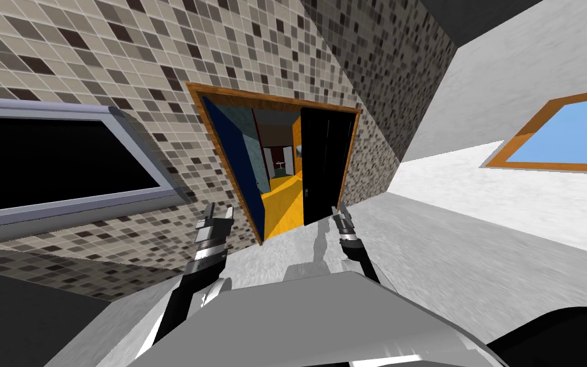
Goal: Push the door open
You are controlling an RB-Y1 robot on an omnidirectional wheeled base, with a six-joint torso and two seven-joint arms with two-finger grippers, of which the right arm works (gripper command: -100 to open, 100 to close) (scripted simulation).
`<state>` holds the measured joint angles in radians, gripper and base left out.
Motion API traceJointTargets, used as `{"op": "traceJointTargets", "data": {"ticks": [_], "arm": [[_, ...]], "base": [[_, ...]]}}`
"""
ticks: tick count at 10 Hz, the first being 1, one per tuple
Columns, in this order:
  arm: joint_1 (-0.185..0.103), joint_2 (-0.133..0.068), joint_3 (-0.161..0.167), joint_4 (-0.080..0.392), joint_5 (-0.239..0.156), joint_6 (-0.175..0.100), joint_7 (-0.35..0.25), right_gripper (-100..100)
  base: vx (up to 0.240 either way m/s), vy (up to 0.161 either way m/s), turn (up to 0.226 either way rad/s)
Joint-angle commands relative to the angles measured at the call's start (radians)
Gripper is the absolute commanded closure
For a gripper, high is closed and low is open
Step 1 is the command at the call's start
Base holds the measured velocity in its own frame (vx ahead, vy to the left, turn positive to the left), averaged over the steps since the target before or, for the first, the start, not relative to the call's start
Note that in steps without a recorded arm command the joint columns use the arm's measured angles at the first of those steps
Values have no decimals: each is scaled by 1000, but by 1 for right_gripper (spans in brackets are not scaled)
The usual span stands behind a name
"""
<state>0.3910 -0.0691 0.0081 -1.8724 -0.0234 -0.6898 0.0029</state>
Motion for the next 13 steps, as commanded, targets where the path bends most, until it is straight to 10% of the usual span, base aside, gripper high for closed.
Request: {"op": "traceJointTargets", "data": {"ticks": [1, 13], "arm": [[-19, -5, -1, 47, 9, -10, -12, -100], [-169, -36, -7, 393, 86, -60, -101, -100]], "base": [[84, -24, 7], [99, -28, 9]]}}
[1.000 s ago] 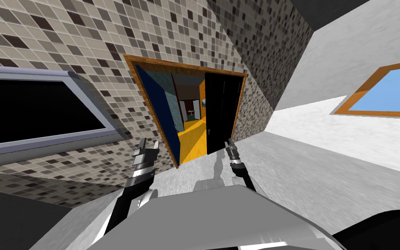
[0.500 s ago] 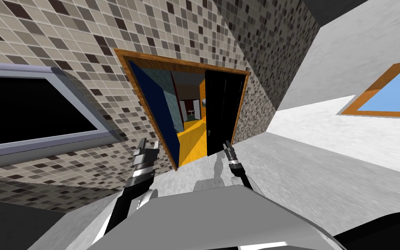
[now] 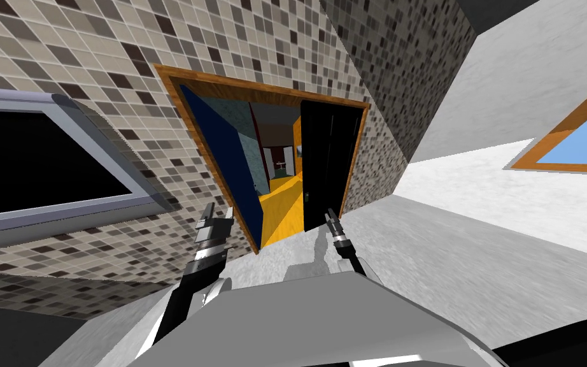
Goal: Push the door open
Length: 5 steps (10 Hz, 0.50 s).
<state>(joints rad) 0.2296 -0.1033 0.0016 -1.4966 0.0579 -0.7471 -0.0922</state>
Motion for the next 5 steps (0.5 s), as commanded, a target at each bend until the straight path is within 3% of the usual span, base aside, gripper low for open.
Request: {"op": "traceJointTargets", "data": {"ticks": [1, 5], "arm": [[-21, -4, -1, 48, 11, -7, -14, -100], [-73, -12, -2, 169, 38, -24, -45, -100]], "base": [[102, -27, 7], [98, -35, 10]]}}
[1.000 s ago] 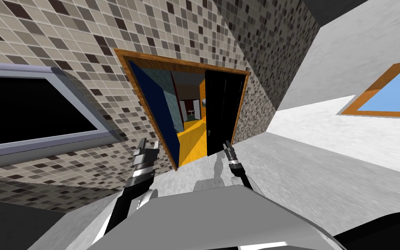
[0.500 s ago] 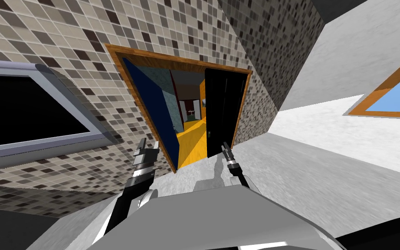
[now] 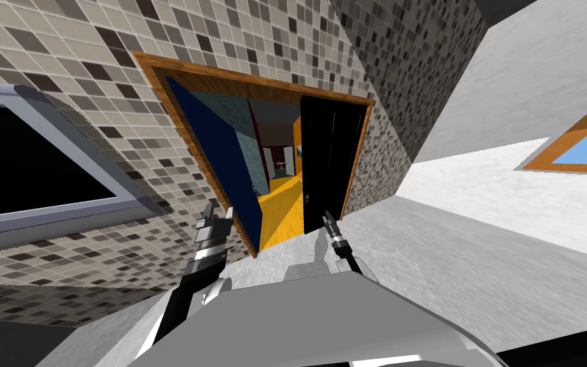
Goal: Push the door open
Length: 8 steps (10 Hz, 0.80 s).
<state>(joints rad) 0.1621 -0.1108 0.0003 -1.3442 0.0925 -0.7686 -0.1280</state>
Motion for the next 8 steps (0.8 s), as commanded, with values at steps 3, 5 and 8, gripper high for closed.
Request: {"op": "traceJointTargets", "data": {"ticks": [3, 5, 8], "arm": [[-45, -11, -3, 108, 23, -16, -32, -100], [-58, -13, -3, 137, 30, -20, -40, -100], [-96, -18, -4, 225, 50, -33, -62, -100]], "base": [[100, -26, 8], [83, -24, 7], [76, -20, 7]]}}
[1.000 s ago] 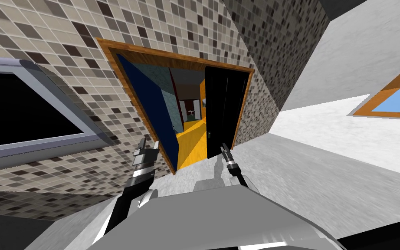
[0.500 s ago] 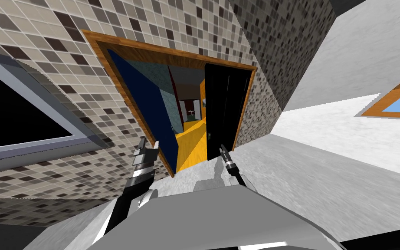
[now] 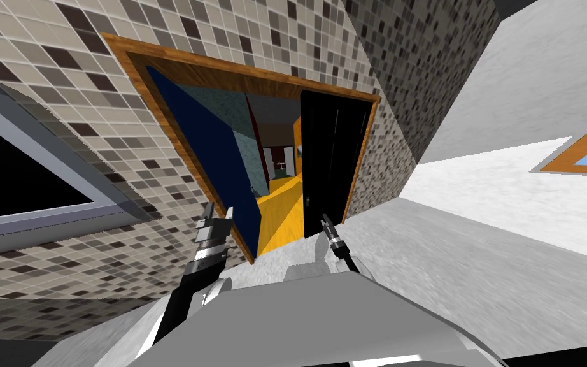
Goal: Push the door open
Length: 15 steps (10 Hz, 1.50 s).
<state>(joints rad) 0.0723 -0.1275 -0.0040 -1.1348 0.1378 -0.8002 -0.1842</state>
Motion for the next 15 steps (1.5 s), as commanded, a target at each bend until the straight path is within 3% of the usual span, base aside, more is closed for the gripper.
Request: {"op": "traceJointTargets", "data": {"ticks": [1, 10, 15], "arm": [[-18, -3, 0, 44, 11, -5, -13, -100], [-121, -16, -4, 281, 63, -39, -74, -100], [-167, -21, -5, 387, 87, -54, -101, -100]], "base": [[104, -20, 10], [98, -30, 8], [95, -22, 7]]}}
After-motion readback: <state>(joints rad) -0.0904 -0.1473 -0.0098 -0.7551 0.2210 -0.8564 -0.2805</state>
